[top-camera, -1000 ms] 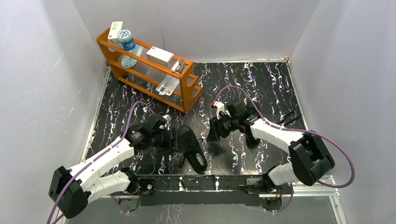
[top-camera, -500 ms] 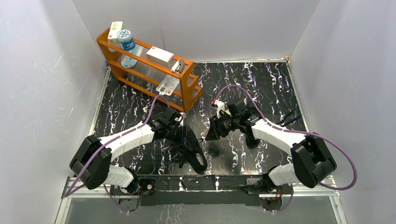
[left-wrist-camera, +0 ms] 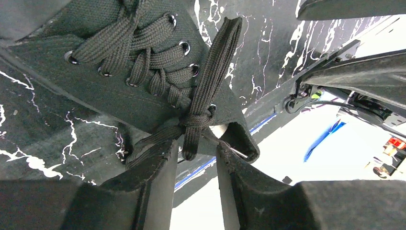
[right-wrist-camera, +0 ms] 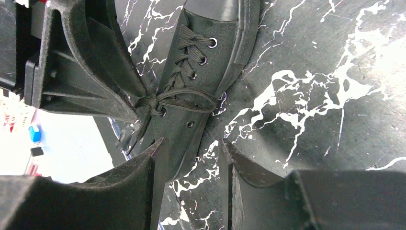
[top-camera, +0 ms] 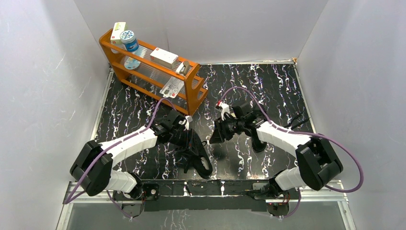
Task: Tie the shoes
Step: Tie the shoelace on the shoe.
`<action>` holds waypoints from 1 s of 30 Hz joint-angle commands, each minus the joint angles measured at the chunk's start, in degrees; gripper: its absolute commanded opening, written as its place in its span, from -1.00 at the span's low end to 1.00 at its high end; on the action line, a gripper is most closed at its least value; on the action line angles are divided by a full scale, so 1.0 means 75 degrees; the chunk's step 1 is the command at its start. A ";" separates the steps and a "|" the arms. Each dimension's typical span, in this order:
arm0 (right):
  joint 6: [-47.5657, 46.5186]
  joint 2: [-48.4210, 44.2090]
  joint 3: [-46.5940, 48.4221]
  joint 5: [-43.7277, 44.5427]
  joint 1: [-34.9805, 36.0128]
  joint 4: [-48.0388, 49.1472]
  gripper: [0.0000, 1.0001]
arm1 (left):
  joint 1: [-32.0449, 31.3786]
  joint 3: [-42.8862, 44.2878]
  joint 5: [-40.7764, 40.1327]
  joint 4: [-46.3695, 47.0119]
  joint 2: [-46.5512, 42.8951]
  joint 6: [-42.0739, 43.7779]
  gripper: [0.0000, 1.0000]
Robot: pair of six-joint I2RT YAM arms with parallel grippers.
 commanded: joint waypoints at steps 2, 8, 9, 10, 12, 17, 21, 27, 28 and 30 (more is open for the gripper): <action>0.0151 0.0251 0.0489 -0.0796 0.0026 0.0510 -0.03 | -0.0045 0.0018 0.0495 0.0095 0.0264 0.0138 -0.38; -0.0304 0.0141 0.0624 -0.0555 0.0777 0.0144 0.04 | -0.0060 -0.0139 0.0444 0.0042 0.0060 0.0111 -0.77; -0.0375 0.0134 0.0642 -0.0425 0.0975 0.0064 0.05 | -0.0060 -0.0192 0.0423 -0.0004 -0.0005 0.0104 -0.84; -0.0406 0.0149 0.0638 -0.0290 0.1176 0.0003 0.05 | -0.0057 -0.0236 0.0414 -0.0039 -0.0111 0.0099 -0.87; -0.0368 0.0207 0.0603 -0.0142 0.1503 -0.0006 0.05 | -0.0058 -0.0370 0.0409 -0.0047 -0.0236 0.0070 -0.91; 0.0016 0.0404 0.0566 0.0142 0.1978 0.0195 -0.02 | -0.0060 -0.0403 0.0438 -0.0058 -0.0304 0.0030 -0.96; 0.0110 0.0458 0.0558 0.0365 0.2227 0.0184 -0.06 | -0.0058 -0.0360 0.0501 -0.0051 -0.0316 0.0028 -0.99; 0.0148 0.0380 0.0348 0.0580 0.2427 0.0096 -0.07 | -0.0056 -0.0360 0.0635 -0.0040 -0.0381 0.0014 -1.00; 0.0163 0.0388 0.0341 0.0562 0.2459 0.0099 -0.10 | -0.0051 -0.0360 0.0625 -0.0018 -0.0396 -0.0003 -1.00; 0.0214 0.0411 0.0280 0.0548 0.2508 0.0119 -0.15 | -0.0060 -0.0349 0.0619 0.0001 -0.0378 -0.0014 -1.00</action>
